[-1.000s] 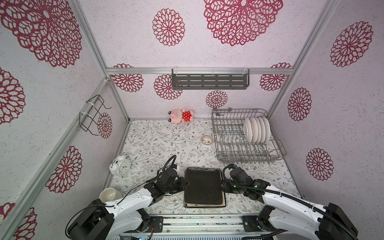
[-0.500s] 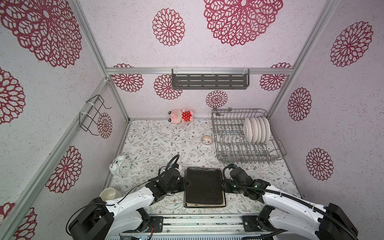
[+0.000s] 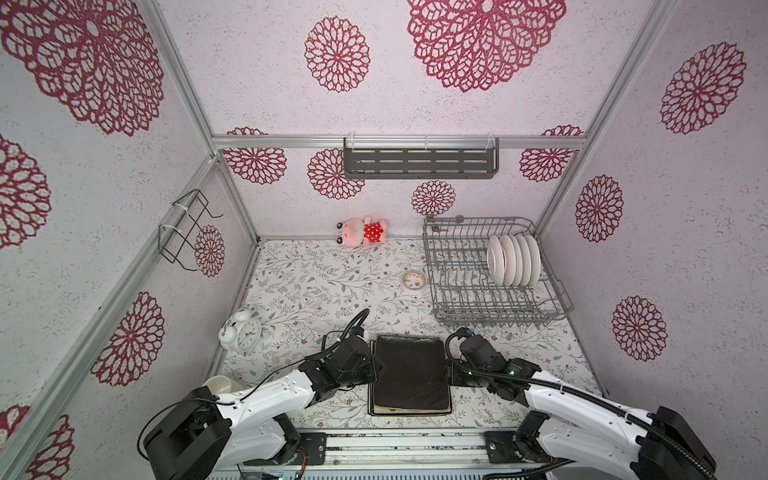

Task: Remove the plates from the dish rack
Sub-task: 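Press the plate stack edges with both grippers to square it up, then move the right gripper to the rack's white plates while the left draws back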

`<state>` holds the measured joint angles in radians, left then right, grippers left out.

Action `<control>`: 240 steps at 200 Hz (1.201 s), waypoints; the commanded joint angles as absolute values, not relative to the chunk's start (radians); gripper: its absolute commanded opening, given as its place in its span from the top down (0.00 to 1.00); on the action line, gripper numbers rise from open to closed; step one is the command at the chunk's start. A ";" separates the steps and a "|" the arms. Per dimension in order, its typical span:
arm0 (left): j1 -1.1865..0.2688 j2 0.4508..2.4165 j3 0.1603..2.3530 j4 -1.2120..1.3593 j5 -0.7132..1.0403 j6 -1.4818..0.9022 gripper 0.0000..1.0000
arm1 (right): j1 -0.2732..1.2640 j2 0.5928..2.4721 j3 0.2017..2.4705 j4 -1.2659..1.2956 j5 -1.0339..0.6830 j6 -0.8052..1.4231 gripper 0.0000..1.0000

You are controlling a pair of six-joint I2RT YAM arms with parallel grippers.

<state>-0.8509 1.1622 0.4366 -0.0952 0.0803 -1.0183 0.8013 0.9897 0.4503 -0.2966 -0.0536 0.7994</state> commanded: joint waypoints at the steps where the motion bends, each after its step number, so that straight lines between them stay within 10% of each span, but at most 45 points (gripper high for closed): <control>1: -0.859 1.144 0.395 -0.342 -0.009 -1.038 0.50 | 0.799 0.926 0.495 -0.367 0.035 0.767 0.31; 14: -0.859 1.109 0.401 -0.383 -0.038 -1.046 0.41 | 0.798 0.889 0.496 -0.384 0.063 0.753 0.21; 23: -0.859 1.088 0.409 -0.416 -0.054 -1.048 0.01 | 0.799 0.870 0.499 -0.391 0.077 0.736 0.18; 102: -0.857 0.990 0.586 -0.732 -0.196 -0.979 0.03 | 0.795 0.903 0.696 -0.525 0.247 0.484 0.02; 150: -0.831 0.891 0.954 -1.097 -0.571 -0.742 0.03 | 0.689 0.805 0.934 -0.578 0.578 0.282 0.01; 240: -0.551 0.536 0.810 -0.746 -0.754 -0.179 0.03 | 0.017 1.200 1.217 -0.459 -0.016 0.118 0.01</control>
<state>-0.5900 0.6319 0.8570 -0.8749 -0.7212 -0.3607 0.1116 1.1259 1.2091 -0.5129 0.1875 0.1181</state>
